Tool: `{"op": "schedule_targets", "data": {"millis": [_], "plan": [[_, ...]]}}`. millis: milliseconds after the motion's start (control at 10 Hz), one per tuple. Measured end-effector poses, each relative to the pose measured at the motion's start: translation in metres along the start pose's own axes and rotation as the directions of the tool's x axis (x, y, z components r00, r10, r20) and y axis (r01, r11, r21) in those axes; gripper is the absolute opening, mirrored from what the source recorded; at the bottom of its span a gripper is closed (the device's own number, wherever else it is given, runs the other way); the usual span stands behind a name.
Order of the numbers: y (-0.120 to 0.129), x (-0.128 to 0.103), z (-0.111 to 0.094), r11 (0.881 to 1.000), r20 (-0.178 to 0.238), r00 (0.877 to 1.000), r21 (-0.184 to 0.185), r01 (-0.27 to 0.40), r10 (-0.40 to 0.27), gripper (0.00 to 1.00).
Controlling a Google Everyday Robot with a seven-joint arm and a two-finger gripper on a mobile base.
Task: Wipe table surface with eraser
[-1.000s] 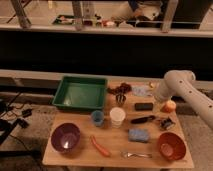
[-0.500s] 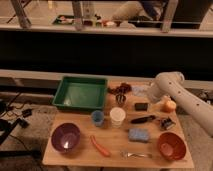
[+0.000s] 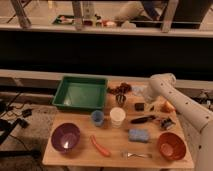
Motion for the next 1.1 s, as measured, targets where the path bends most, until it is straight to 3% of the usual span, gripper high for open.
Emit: {"op": "schedule_targets", "data": {"millis": [700,800,1000,1100], "plan": [[0.004,0.032,0.011,0.997,-0.032,0.998,-0.044,-0.062,0.061,0.78],[0.004,0.032,0.011,0.997,-0.031,0.998,-0.048,-0.063,0.061,0.73],[0.005,0.032,0.012,0.997,-0.023,0.998,-0.06,-0.056,0.055,0.53],[0.006,0.032,0.012,0.996,-0.02,0.998,-0.068,-0.053,0.052,0.49]]}}
